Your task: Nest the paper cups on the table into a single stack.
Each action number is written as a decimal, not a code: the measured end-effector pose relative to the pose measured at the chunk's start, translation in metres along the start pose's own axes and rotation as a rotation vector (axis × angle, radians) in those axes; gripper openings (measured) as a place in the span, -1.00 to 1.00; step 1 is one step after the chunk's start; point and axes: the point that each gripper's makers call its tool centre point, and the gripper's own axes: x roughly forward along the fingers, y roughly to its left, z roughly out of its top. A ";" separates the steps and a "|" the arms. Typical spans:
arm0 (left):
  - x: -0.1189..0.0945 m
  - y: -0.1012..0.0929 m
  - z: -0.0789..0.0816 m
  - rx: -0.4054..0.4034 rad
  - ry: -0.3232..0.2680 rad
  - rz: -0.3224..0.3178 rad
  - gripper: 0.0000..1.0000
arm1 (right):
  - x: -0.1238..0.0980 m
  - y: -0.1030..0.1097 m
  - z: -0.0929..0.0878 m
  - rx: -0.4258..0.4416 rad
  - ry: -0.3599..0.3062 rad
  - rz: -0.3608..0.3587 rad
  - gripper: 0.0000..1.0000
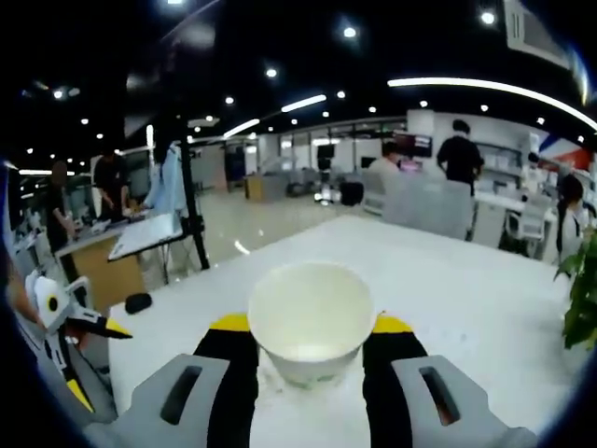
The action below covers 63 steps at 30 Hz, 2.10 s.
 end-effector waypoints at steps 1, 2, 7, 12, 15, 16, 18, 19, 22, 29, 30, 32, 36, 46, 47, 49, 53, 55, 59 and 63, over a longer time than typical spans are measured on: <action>0.000 -0.001 -0.001 0.000 0.002 -0.001 0.99 | 0.000 0.002 0.000 0.001 -0.001 0.002 -0.19; 0.000 -0.001 -0.001 -0.001 0.003 -0.001 0.99 | 0.000 0.002 0.000 0.001 -0.001 0.003 -0.19; -0.003 0.006 -0.004 -0.021 0.003 0.027 0.99 | 0.000 0.007 -0.003 0.004 0.001 0.016 -0.19; -0.005 0.006 -0.006 -0.057 0.009 0.025 0.99 | -0.001 0.016 -0.002 0.005 -0.003 0.033 -0.18; -0.005 0.005 -0.006 -0.065 0.008 0.023 0.99 | -0.001 0.022 -0.001 0.004 -0.007 0.039 -0.18; -0.006 0.005 -0.006 -0.069 0.007 0.022 0.99 | -0.002 0.024 -0.001 0.001 -0.007 0.042 -0.18; -0.007 0.005 -0.006 -0.070 0.006 0.024 0.99 | -0.002 0.029 -0.002 -0.005 -0.006 0.047 -0.18; -0.007 0.004 -0.006 -0.072 0.005 0.024 0.99 | -0.003 0.031 -0.002 -0.007 -0.005 0.052 -0.18; -0.008 0.003 -0.007 -0.078 0.007 0.020 0.99 | -0.004 0.037 -0.006 -0.013 0.000 0.058 -0.18; -0.014 -0.011 -0.016 -0.046 0.036 0.021 0.99 | -0.008 0.046 -0.016 -0.005 0.009 0.065 -0.18; -0.015 -0.012 -0.015 -0.038 0.032 0.025 0.99 | -0.009 0.047 -0.017 -0.004 0.011 0.066 -0.18; -0.017 -0.013 -0.014 -0.040 0.028 0.032 0.99 | -0.010 0.050 -0.019 -0.002 0.012 0.068 -0.18; -0.023 -0.009 -0.007 -0.058 -0.007 0.061 0.99 | -0.013 0.055 -0.022 0.001 0.014 0.075 -0.18; -0.022 -0.020 -0.006 -0.066 -0.010 0.025 0.99 | -0.018 0.069 -0.021 -0.008 0.008 0.096 -0.18; -0.022 -0.019 -0.006 -0.070 -0.009 0.024 0.99 | -0.019 0.071 -0.021 -0.005 0.006 0.098 -0.18; -0.022 -0.019 -0.007 -0.072 -0.009 0.026 0.99 | -0.020 0.074 -0.021 -0.001 0.001 0.100 -0.18; -0.021 -0.019 -0.005 -0.063 -0.015 0.025 0.99 | -0.023 0.079 -0.026 0.007 0.001 0.109 -0.17; -0.021 -0.020 -0.005 -0.060 -0.016 0.020 0.99 | -0.026 0.082 -0.029 0.004 0.004 0.112 -0.17; -0.021 -0.021 -0.005 -0.061 -0.011 0.016 0.99 | -0.028 0.086 -0.034 0.017 0.005 0.120 -0.17; -0.020 -0.023 -0.004 -0.056 -0.014 0.008 0.99 | -0.031 0.091 -0.040 0.020 0.011 0.128 -0.17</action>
